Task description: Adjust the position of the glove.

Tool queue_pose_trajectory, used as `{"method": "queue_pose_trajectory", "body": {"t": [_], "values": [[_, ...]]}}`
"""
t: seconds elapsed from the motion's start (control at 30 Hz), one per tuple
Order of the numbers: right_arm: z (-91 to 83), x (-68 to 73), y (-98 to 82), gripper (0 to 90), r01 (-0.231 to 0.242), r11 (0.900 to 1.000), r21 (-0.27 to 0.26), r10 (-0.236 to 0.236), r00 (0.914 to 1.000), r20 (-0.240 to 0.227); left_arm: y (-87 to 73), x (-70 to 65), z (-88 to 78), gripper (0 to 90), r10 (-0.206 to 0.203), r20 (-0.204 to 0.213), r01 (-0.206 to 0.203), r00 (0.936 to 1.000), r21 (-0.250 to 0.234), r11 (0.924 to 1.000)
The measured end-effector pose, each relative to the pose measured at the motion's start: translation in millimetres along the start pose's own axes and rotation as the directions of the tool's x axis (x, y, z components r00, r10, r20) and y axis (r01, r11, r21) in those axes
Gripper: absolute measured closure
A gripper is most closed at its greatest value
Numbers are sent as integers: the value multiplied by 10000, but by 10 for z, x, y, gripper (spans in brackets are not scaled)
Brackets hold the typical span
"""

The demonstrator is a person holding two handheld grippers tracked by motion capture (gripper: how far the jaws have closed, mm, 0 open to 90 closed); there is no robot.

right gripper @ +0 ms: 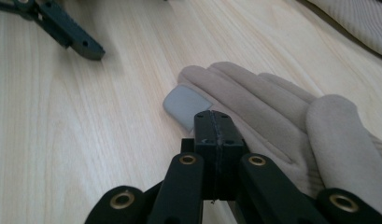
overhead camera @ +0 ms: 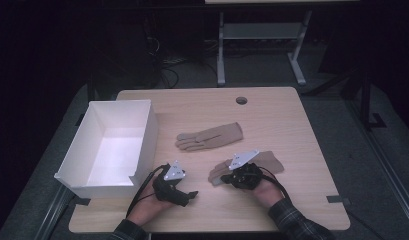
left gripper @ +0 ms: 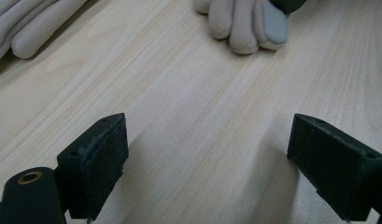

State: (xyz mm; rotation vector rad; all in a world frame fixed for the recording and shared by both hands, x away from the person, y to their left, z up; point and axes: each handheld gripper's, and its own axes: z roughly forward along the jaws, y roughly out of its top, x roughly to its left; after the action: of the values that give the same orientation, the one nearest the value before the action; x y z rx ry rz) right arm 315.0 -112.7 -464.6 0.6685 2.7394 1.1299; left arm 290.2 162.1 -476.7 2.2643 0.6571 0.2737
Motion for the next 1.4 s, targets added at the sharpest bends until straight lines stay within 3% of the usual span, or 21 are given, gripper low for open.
{"method": "queue_pose_trajectory", "body": {"t": [0.13,0.33,0.37,0.5,0.53,0.7,0.73,0.87,1.03,1.2,1.4], "values": [[38,10,36,898,21,10000,-52,-21,10000,-53,0,0,0,118,-2,2,2,10000,-5,10000],[-107,-30,40,898,-110,9996,-273,111,9999,63,0,0,1,118,1,2,-1,10000,-6,10000],[-223,-101,20,898,-181,9990,-399,194,9993,330,0,0,0,118,3,1,-3,10000,-3,10000],[-395,-248,-50,898,-471,9966,-675,519,9962,700,1,3,0,118,34,-13,-34,10000,-4,10000],[-521,-359,-118,898,-678,9951,-716,751,9916,1052,1,3,0,118,40,-16,-40,10000,-9,10000],[-679,-524,-235,898,-972,9927,-712,1072,9823,1539,1,3,0,118,43,-19,-43,10000,-6,10000],[-747,-618,-308,898,-1147,9913,-639,1248,9741,1883,0,-1,1,118,-21,1,21,10000,-13,10000],[-821,-782,-448,898,-1532,9871,-460,1596,9610,2258,0,-1,1,118,-12,-4,12,10000,-9,10000],[-828,-931,-600,898,-1775,9841,-42,1729,9523,2514,0,-1,1,118,-16,-5,16,10000,-12,10000],[-798,-975,-695,898,-1945,9803,327,1801,9504,2536,0,-2,1,118,-16,-6,16,10000,-9,10000],[-832,-891,-716,898,-1973,9791,486,1788,9500,2558,0,-1,1,118,-14,-6,14,10000,-10,10000]]}}
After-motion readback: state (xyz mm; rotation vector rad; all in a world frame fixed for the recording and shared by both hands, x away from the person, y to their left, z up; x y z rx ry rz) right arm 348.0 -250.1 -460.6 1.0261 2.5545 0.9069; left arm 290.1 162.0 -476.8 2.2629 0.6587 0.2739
